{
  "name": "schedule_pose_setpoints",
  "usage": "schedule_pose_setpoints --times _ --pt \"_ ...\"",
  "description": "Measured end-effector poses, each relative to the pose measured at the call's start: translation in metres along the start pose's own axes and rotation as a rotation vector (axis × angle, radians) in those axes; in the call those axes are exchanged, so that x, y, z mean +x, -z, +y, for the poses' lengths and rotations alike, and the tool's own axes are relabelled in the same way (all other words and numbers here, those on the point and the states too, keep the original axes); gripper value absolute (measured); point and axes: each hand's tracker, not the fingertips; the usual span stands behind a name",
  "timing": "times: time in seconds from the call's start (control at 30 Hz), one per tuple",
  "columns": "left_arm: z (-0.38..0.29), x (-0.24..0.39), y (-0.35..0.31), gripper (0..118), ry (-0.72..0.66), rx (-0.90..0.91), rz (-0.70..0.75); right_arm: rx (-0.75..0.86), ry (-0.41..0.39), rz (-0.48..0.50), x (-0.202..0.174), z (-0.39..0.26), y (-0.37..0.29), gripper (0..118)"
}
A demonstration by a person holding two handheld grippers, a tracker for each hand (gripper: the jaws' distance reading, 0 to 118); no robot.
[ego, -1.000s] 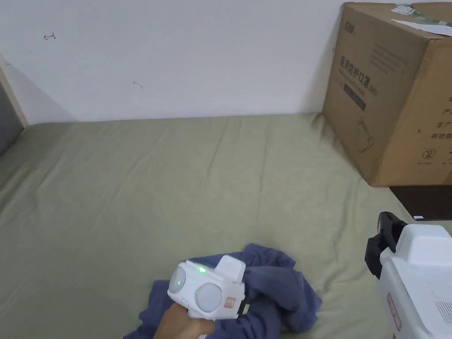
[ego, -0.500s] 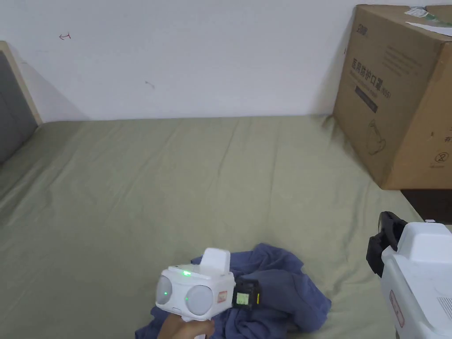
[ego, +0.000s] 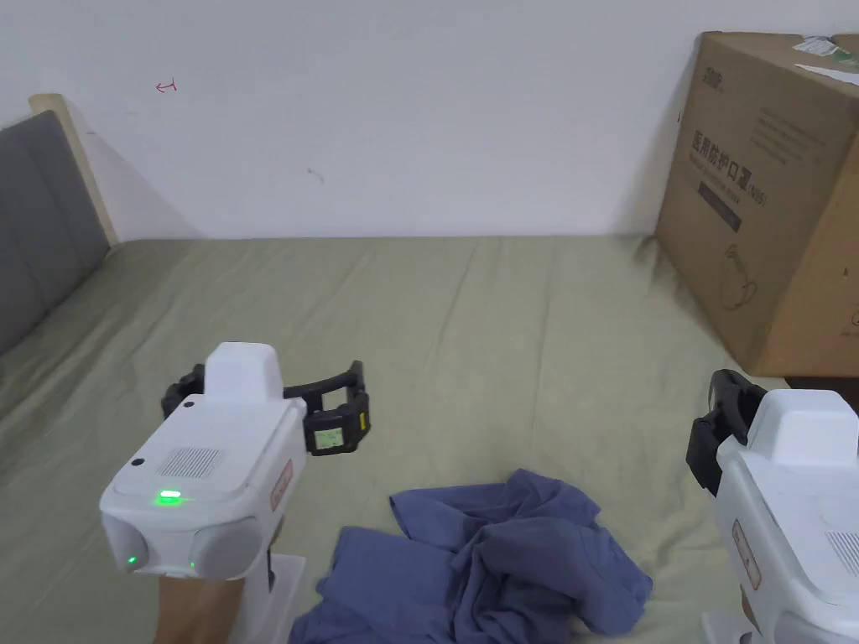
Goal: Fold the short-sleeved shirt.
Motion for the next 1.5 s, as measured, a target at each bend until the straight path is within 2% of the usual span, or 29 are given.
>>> schedule_pose_setpoints --times 0.03,0.07,0.1,0.13,0.17,0.2,0.23,0.27,0.5,0.6,0.73,0.93,0.97,1.0,1.03,1.1,1.13,1.17,1.33,1.37,1.43,1.47,1.5 --pt "-0.002 -0.004 -0.003 112 0.011 0.018 0.031 0.003 0.001 0.004 -0.002 0.001 0.000 0" --pt "-0.004 -0.009 -0.006 103 0.015 0.031 0.045 0.006 0.001 0.007 -0.003 0.002 0.000 0" --pt "-0.008 -0.012 -0.007 78 0.023 0.041 0.048 0.007 0.001 0.010 -0.005 0.002 0.000 0" --pt "-0.011 -0.014 -0.009 48 0.023 0.049 0.053 0.008 0.001 0.013 -0.006 0.003 0.000 0" --pt "-0.013 -0.016 -0.010 26 0.026 0.051 0.063 0.010 0.001 0.016 -0.007 0.003 0.000 0" --pt "-0.013 -0.018 -0.009 18 0.026 0.042 0.073 0.011 0.001 0.017 -0.009 0.003 0.000 0" --pt "-0.015 -0.021 -0.006 18 0.016 0.026 0.073 0.011 0.000 0.020 -0.009 0.004 0.000 0" --pt "-0.017 -0.023 -0.005 2 0.004 0.014 0.065 0.011 0.000 0.023 -0.010 0.004 0.000 0" --pt "-0.018 -0.028 -0.001 0 -0.033 -0.024 0.061 0.011 -0.010 0.027 -0.012 0.004 0.001 0" --pt "-0.024 -0.030 0.014 0 -0.038 -0.205 0.050 0.005 -0.006 0.025 -0.011 0.002 0.002 0" --pt "-0.062 -0.035 0.033 0 -0.118 -0.458 -0.001 -0.007 -0.006 0.027 -0.011 -0.003 0.004 0" --pt "-0.141 -0.029 0.041 0 -0.193 -0.702 -0.054 -0.037 -0.007 0.028 -0.009 -0.013 0.010 0" --pt "-0.154 -0.027 0.042 4 -0.191 -0.736 -0.066 -0.044 -0.007 0.026 -0.009 -0.016 0.011 0" --pt "-0.163 -0.026 0.042 20 -0.191 -0.768 -0.075 -0.049 -0.008 0.026 -0.009 -0.018 0.012 0" --pt "-0.171 -0.024 0.043 45 -0.196 -0.780 -0.056 -0.056 -0.009 0.026 -0.008 -0.020 0.013 0" --pt "-0.186 -0.023 0.046 103 -0.213 -0.841 -0.033 -0.070 -0.011 0.026 -0.006 -0.025 0.015 0" --pt "-0.192 -0.022 0.048 116 -0.220 -0.866 -0.029 -0.079 -0.012 0.025 -0.005 -0.027 0.017 0" --pt "-0.196 -0.020 0.050 118 -0.225 -0.874 -0.014 -0.088 -0.011 0.026 -0.004 -0.030 0.018 0" --pt "-0.217 -0.011 0.061 115 -0.153 -0.905 0.019 -0.125 -0.006 0.016 0.002 -0.043 0.025 0" --pt "-0.222 -0.009 0.063 108 -0.137 -0.921 0.018 -0.134 -0.004 0.015 0.003 -0.045 0.026 0" --pt "-0.233 -0.004 0.066 57 -0.110 -0.950 -0.006 -0.146 0.000 0.012 0.006 -0.049 0.029 0" --pt "-0.236 -0.001 0.063 47 -0.109 -0.946 -0.009 -0.154 0.003 0.010 0.007 -0.051 0.031 0" --pt "-0.233 0.000 0.060 45 -0.090 -0.910 0.011 -0.161 0.004 0.009 0.008 -0.052 0.033 0"
